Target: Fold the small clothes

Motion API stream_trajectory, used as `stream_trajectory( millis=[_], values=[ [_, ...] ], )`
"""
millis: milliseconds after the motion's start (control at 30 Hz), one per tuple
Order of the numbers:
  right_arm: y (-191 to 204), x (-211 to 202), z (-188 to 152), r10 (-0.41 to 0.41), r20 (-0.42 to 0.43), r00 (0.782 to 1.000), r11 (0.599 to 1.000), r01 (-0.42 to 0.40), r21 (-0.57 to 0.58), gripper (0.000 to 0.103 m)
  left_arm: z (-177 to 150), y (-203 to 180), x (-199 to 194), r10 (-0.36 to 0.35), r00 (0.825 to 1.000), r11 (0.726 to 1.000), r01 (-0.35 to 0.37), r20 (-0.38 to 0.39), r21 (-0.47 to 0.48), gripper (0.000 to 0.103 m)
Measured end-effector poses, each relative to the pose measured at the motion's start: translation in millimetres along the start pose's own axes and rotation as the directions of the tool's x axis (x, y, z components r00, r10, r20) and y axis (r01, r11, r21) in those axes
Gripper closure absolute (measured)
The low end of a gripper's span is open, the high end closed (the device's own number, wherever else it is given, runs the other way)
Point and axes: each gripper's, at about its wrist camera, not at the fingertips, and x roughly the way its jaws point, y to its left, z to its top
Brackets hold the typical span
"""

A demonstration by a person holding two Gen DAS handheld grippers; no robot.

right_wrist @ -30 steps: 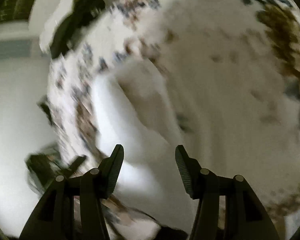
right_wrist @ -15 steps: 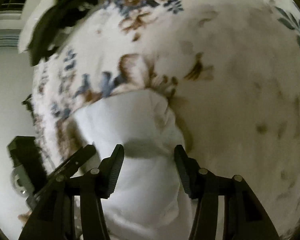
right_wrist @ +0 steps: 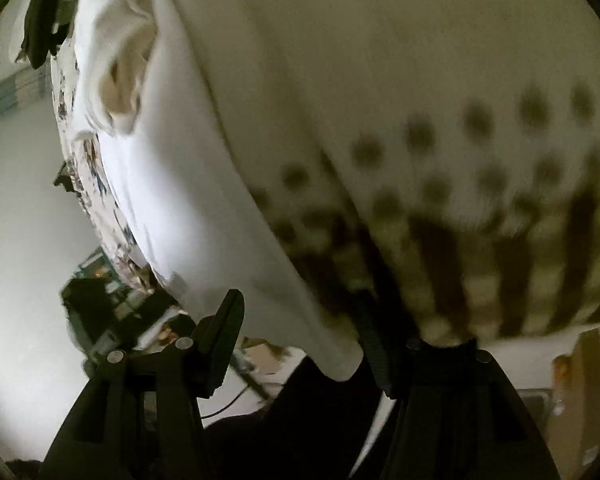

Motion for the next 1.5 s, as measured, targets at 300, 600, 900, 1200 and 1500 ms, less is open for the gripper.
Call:
stream_trajectory(
  millis=[300, 600, 900, 1200, 1500],
  values=[
    [19.0, 26.5, -8.0, 0.018, 0.007, 1.0, 1.0, -0.017, -0.02, 0.095, -15.4, -34.2, -3.8, 0.172, 0.979, 0.984, -0.175, 0.105, 0.02, 0.097],
    [68.3, -13.8, -23.3, 0.175, 0.021, 0.984, 0.982, -0.174, -0.07, 0.099, 0.5, -42.0, -82.2, -0.077, 0.985, 0.994, 0.087, 0.155, -0.059, 0.101],
    [137.3, -105.6, 56.3, 0.385, 0.144, 0.912, 0.923, -0.381, -0.056, 0.099, 143.4, -77.9, -123.5, -0.255, 0.921, 0.961, 0.274, 0.294, -0.024, 0.1],
    [193.0, -151.1, 207.3, 0.415, 0.304, 0.857, 0.908, -0.412, -0.08, 0.039, 280.9, -78.7, -113.7, -0.282, 0.909, 0.945, 0.319, 0.307, -0.077, 0.041],
    [169.5, -167.3, 187.1, 0.217, 0.35, 0.911, 0.975, -0.184, -0.125, 0.034, 238.4, -45.9, -118.5, -0.171, 0.939, 0.977, 0.201, 0.3, -0.074, 0.041]
  ],
)
